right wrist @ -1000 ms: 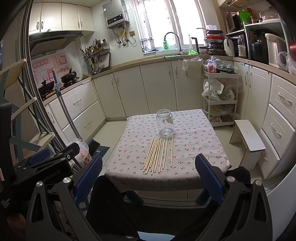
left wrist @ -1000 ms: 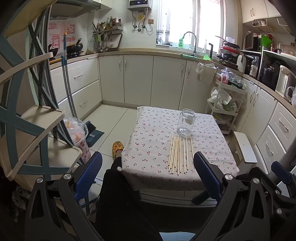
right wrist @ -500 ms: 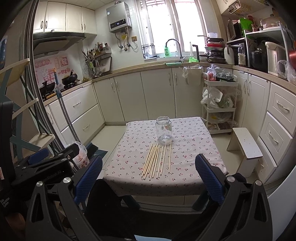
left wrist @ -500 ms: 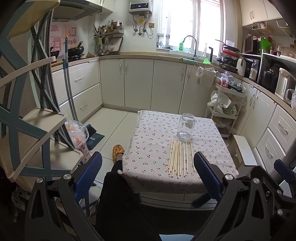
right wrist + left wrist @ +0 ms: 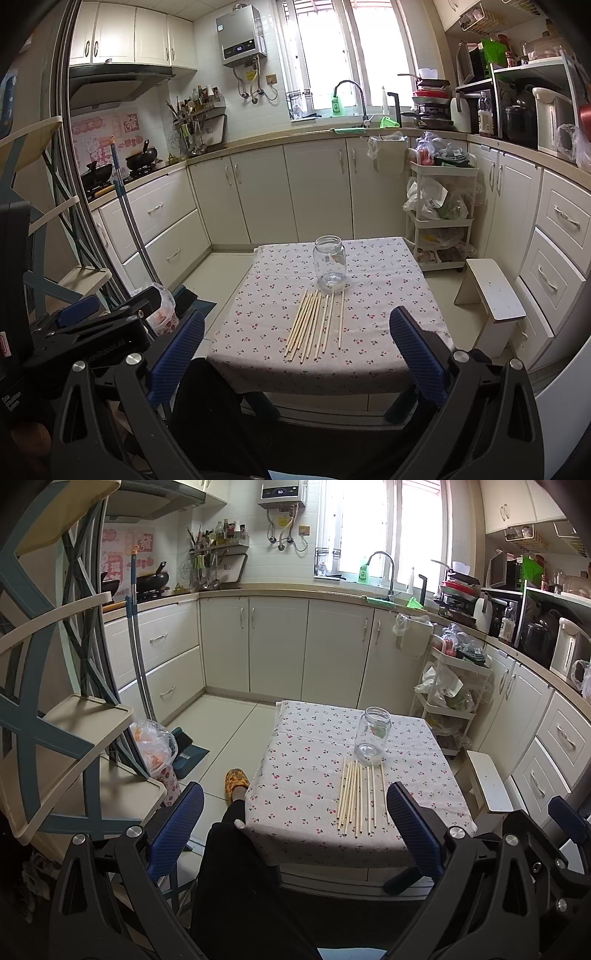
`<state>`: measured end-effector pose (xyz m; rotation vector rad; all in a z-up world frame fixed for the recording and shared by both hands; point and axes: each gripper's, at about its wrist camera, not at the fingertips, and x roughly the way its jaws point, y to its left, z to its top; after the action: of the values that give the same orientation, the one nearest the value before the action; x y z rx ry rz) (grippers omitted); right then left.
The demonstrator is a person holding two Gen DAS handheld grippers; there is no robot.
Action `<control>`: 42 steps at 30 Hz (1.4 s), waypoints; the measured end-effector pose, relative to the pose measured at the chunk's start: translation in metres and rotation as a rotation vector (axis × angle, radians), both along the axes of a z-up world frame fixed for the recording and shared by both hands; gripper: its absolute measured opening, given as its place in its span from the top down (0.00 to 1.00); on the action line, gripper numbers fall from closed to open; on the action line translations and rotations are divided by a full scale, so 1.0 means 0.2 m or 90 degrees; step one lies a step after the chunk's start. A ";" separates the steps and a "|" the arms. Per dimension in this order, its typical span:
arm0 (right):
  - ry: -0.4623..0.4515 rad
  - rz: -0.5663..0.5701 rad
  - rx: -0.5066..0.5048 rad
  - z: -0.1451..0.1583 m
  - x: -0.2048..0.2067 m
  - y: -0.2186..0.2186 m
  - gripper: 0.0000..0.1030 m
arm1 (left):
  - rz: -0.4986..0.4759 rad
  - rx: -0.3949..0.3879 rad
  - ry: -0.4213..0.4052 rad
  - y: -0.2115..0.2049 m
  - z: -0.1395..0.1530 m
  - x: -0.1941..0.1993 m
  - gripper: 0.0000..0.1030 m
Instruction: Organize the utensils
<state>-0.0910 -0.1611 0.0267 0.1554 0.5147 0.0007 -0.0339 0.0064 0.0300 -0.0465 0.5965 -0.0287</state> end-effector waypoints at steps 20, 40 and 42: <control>0.048 0.007 -0.003 -0.13 0.27 -0.04 0.06 | -0.002 -0.005 0.057 -0.02 -0.10 0.33 0.07; 0.204 0.017 0.047 -0.71 1.00 -0.27 0.45 | -0.037 -0.004 0.174 -0.24 -0.59 1.05 0.08; 0.221 0.017 0.044 -0.80 1.10 -0.29 0.52 | -0.042 0.005 0.190 -0.27 -0.67 1.13 0.10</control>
<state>0.1283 -0.2201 -0.1328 0.2180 0.8637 0.0180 0.1929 -0.0484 -0.1045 -0.0227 0.8969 -0.0849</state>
